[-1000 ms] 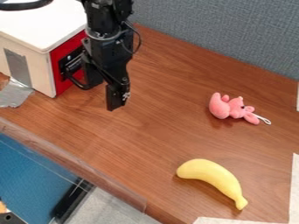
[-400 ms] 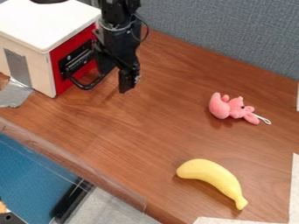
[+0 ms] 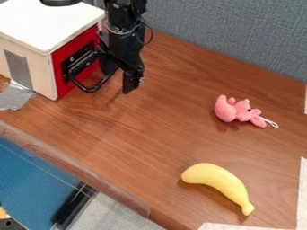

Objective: Open the drawer

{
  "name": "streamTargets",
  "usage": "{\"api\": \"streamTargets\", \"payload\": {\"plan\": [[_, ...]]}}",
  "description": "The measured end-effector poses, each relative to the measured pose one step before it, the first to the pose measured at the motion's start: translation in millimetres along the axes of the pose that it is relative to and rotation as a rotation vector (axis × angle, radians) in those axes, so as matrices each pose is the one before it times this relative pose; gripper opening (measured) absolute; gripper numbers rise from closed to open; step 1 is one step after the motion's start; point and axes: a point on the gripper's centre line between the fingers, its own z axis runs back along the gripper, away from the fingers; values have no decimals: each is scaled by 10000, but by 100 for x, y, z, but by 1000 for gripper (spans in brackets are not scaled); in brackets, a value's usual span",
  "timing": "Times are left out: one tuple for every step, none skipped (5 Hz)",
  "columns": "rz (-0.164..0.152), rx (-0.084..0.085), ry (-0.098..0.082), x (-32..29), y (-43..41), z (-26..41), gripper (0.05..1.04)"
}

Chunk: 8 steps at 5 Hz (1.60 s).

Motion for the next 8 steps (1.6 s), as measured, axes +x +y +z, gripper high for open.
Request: {"api": "streamTargets", "payload": {"plan": [[-14, 227, 51, 171, 126, -370, 999], [164, -68, 436, -725, 44, -1813, 999], [19, 176, -127, 221, 235, 9, 964], [14, -21, -10, -85, 188, -30, 780], [151, -70, 45, -261, 226, -69, 480], [218, -241, -35, 23, -228, 62, 249], [280, -281, 169, 73, -336, 256, 194], [149, -238, 22, 200, -269, 236, 178]]}}
